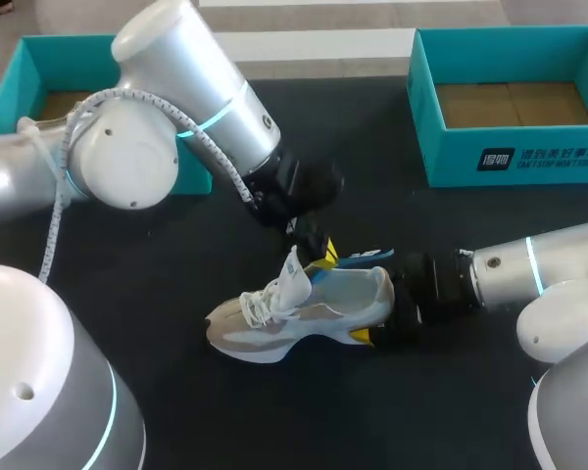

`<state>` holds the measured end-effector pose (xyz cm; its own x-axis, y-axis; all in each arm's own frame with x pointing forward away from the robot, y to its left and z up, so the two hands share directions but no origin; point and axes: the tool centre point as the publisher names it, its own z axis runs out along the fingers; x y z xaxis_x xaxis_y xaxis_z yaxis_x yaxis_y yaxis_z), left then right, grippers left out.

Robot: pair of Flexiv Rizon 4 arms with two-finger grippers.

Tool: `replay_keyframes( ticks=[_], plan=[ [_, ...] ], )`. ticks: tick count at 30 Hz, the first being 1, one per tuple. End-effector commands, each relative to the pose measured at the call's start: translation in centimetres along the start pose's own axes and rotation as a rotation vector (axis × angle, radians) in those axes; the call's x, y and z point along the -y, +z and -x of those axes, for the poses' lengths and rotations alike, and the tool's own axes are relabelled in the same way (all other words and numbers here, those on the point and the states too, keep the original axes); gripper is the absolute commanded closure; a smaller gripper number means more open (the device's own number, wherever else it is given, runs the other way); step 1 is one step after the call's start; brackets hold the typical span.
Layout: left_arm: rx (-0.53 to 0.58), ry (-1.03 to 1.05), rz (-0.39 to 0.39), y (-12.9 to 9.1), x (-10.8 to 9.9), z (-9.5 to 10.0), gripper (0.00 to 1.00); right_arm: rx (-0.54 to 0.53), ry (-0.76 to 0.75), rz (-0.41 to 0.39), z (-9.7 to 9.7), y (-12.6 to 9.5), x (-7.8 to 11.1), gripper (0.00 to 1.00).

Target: Take the shoe out of the shoebox, open the shoe tongue, remove and reinsert the insole, then place the shoe into the shoebox

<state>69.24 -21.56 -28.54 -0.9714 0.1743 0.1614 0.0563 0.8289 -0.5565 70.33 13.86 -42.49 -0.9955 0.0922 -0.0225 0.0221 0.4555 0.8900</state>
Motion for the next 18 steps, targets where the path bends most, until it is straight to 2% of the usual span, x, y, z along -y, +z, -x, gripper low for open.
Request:
replay_keyframes(
  ticks=[1, 10, 11, 12, 13, 18],
  plan=[
    [0.002, 0.011, -0.017, 0.8, 0.8, 0.0, 1.00, 0.003, 0.000, -0.004, 0.1, 0.5, 0.2, 1.00],
    [-0.012, 0.031, -0.040, 2.1, 1.3, -0.3, 1.00, 0.003, 0.000, -0.004, 0.1, 0.5, 0.2, 1.00],
    [-0.012, 0.036, -0.047, 2.0, 1.3, -0.4, 0.95, 0.003, 0.000, -0.004, 0.1, 0.5, 0.2, 1.00],
    [-0.012, 0.038, -0.048, 2.0, 1.3, -0.5, 0.84, 0.003, 0.000, -0.004, 0.1, 0.5, 0.2, 1.00],
    [-0.010, 0.041, -0.053, 2.0, 1.4, -0.5, 0.79, 0.003, 0.000, -0.004, 0.1, 0.5, 0.2, 1.00],
    [0.001, 0.054, -0.047, 2.2, 1.5, -0.9, 0.71, 0.003, 0.000, -0.004, 0.1, 0.5, 0.2, 1.00]
  ],
)
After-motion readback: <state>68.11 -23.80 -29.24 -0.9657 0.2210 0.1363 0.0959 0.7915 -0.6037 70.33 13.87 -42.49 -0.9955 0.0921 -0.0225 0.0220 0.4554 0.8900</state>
